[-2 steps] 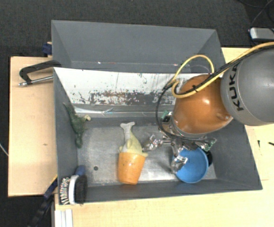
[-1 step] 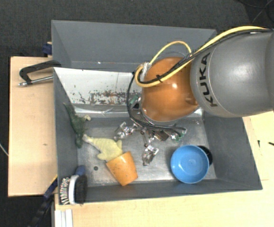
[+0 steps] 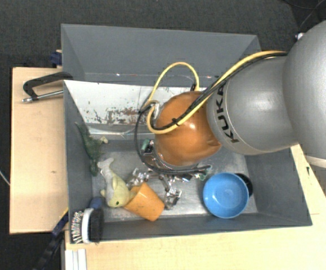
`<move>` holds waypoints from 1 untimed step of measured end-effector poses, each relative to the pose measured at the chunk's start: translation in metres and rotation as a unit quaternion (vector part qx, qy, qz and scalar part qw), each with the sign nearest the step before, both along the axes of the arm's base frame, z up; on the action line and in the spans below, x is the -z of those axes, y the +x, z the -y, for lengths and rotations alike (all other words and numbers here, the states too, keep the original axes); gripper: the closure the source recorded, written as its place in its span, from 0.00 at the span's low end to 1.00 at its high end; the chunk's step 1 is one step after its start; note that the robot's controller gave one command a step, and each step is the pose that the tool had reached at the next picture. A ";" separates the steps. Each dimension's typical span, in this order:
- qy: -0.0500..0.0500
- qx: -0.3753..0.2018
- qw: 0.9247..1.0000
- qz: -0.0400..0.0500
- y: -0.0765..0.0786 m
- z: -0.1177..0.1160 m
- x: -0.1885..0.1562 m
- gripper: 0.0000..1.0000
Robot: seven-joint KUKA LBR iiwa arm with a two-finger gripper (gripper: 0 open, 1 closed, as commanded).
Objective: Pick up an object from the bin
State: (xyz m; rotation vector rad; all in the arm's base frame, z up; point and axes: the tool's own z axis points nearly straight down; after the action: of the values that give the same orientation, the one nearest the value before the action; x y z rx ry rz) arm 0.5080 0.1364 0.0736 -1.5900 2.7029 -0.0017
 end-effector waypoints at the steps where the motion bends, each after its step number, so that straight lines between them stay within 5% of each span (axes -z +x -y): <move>1: -0.004 -0.135 0.991 0.009 -0.005 -0.039 -0.001 0.00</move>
Offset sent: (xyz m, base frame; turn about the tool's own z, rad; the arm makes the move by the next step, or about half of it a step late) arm -0.0139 0.0434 -0.0036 -0.2804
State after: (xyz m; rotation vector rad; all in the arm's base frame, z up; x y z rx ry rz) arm 0.5028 0.1753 0.0743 -1.9340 2.4537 -0.0237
